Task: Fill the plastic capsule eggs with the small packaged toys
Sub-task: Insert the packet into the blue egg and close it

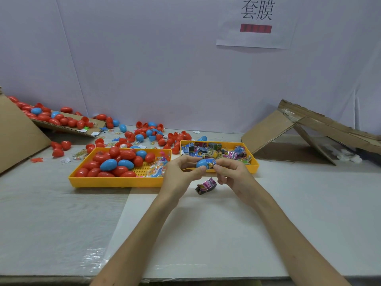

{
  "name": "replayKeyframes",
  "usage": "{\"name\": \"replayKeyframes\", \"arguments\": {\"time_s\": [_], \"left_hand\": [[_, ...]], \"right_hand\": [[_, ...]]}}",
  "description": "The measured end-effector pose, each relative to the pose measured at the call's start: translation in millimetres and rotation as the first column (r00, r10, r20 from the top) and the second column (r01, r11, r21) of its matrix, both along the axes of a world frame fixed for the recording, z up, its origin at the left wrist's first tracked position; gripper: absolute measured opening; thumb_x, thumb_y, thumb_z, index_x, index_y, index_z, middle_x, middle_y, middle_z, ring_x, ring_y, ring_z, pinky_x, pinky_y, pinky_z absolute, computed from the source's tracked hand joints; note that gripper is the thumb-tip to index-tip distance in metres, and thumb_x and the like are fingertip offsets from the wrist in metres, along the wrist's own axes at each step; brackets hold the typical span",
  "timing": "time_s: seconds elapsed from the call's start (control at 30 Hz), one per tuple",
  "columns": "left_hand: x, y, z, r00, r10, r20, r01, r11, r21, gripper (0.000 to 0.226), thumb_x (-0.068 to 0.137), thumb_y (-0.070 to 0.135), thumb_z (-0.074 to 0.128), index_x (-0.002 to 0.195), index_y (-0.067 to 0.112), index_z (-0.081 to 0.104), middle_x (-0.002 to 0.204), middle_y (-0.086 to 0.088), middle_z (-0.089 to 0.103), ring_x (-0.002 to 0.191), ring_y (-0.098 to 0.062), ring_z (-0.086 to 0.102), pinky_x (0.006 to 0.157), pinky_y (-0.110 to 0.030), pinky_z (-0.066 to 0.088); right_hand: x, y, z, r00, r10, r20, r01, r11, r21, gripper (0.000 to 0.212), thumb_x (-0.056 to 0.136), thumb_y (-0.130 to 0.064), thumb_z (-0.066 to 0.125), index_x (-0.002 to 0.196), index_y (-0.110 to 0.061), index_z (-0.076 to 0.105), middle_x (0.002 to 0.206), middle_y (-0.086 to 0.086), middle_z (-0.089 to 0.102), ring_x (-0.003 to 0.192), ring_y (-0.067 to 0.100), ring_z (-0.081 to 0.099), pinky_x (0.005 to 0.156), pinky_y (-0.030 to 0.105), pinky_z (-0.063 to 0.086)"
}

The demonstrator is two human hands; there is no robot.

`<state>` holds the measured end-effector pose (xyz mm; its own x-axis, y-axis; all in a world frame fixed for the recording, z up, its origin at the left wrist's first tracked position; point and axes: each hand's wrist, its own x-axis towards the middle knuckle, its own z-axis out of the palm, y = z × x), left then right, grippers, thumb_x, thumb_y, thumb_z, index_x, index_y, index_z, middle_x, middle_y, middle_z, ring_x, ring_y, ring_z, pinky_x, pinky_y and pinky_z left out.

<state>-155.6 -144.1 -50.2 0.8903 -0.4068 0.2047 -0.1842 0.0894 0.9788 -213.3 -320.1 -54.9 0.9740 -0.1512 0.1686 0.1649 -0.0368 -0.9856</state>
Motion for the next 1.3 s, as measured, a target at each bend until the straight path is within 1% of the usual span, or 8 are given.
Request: {"name": "replayKeyframes", "arguments": {"time_s": [0.07, 0.2, 0.37, 0.57, 0.87, 1.07, 1.17, 1.3], "left_hand": [[1.1, -0.1, -0.6, 0.999, 0.029, 0.033, -0.031, 0.999, 0.034, 0.019, 0.084, 0.017, 0.082, 0.095, 0.027, 0.069, 0.096, 0.006, 0.074, 0.082, -0.011, 0.073, 0.066, -0.021, 0.058], [2.2, -0.7, -2.0, 0.995, 0.065, 0.073, -0.07, 0.995, 0.074, 0.021, 0.083, 0.019, 0.082, 0.093, 0.03, 0.068, 0.095, 0.008, 0.073, 0.078, -0.006, 0.072, 0.065, -0.02, 0.059], [2.8, -0.7, -1.9, 0.995, 0.065, 0.075, -0.07, 0.996, 0.06, 0.021, 0.082, 0.019, 0.083, 0.098, 0.024, 0.069, 0.098, 0.006, 0.073, 0.08, -0.002, 0.071, 0.065, -0.018, 0.058], [2.8, -1.4, -2.4, 0.99, 0.095, 0.1, -0.102, 0.993, 0.065, 0.022, 0.083, 0.019, 0.082, 0.101, 0.02, 0.071, 0.103, 0.002, 0.073, 0.094, -0.012, 0.07, 0.075, -0.03, 0.063], [2.8, -2.5, -3.4, 0.987, 0.109, 0.119, -0.116, 0.992, 0.056, 0.018, 0.083, 0.021, 0.082, 0.097, 0.021, 0.07, 0.099, 0.002, 0.073, 0.091, -0.014, 0.071, 0.074, -0.029, 0.062], [3.6, -1.6, -3.6, 0.987, 0.109, 0.12, -0.118, 0.99, 0.072, 0.021, 0.081, 0.021, 0.084, 0.095, 0.021, 0.069, 0.1, 0.004, 0.073, 0.091, -0.014, 0.071, 0.08, -0.036, 0.062], [3.6, -1.4, -3.3, 0.984, 0.11, 0.142, -0.123, 0.988, 0.089, 0.021, 0.08, 0.022, 0.085, 0.092, 0.026, 0.067, 0.1, 0.008, 0.072, 0.091, -0.009, 0.071, 0.078, -0.032, 0.062], [3.0, -0.8, -4.0, 0.973, 0.135, 0.188, -0.157, 0.982, 0.103, 0.022, 0.081, 0.023, 0.085, 0.096, 0.021, 0.069, 0.098, 0.008, 0.072, 0.089, -0.007, 0.07, 0.075, -0.025, 0.061]], "right_hand": [[0.4, 0.4, 0.0, 1.0, -0.028, 0.013, 0.028, 0.999, -0.023, 0.014, 0.095, -0.011, 0.063, 0.102, -0.004, 0.073, 0.061, 0.003, 0.049, 0.061, 0.014, 0.042, 0.061, 0.024, 0.045], [0.1, 1.6, -0.6, 0.998, -0.048, 0.037, 0.051, 0.995, -0.086, 0.012, 0.092, -0.016, 0.068, 0.098, -0.007, 0.074, 0.064, -0.01, 0.059, 0.057, 0.011, 0.046, 0.059, 0.023, 0.045], [2.7, -1.0, -2.0, 0.998, -0.06, 0.003, 0.06, 0.998, -0.026, 0.018, 0.093, -0.014, 0.067, 0.105, -0.003, 0.072, 0.055, -0.006, 0.052, 0.061, 0.015, 0.043, 0.06, 0.024, 0.044], [2.8, 0.6, -1.8, 0.999, -0.029, -0.019, 0.029, 0.999, 0.029, 0.023, 0.084, -0.023, 0.072, 0.101, -0.007, 0.074, 0.053, 0.001, 0.045, 0.06, 0.016, 0.042, 0.06, 0.023, 0.045], [2.2, 0.6, -0.4, 0.999, 0.001, -0.043, 0.0, 0.999, 0.032, 0.035, 0.081, -0.028, 0.071, 0.107, -0.005, 0.073, 0.059, -0.001, 0.046, 0.057, 0.012, 0.04, 0.06, 0.023, 0.043], [0.4, 2.0, -0.5, 0.999, -0.026, -0.042, 0.026, 1.0, -0.008, 0.01, 0.092, -0.017, 0.069, 0.096, -0.013, 0.077, 0.06, 0.0, 0.049, 0.058, 0.014, 0.043, 0.06, 0.024, 0.045], [-0.6, 3.1, 0.5, 0.998, -0.041, -0.046, 0.041, 0.999, -0.007, 0.009, 0.091, -0.015, 0.069, 0.092, -0.016, 0.078, 0.062, 0.0, 0.052, 0.058, 0.013, 0.044, 0.06, 0.023, 0.046], [0.0, 3.7, 0.1, 0.996, -0.063, -0.058, 0.062, 0.998, -0.016, 0.012, 0.092, -0.013, 0.069, 0.1, -0.007, 0.074, 0.06, -0.001, 0.054, 0.059, 0.015, 0.044, 0.061, 0.025, 0.046]]}}
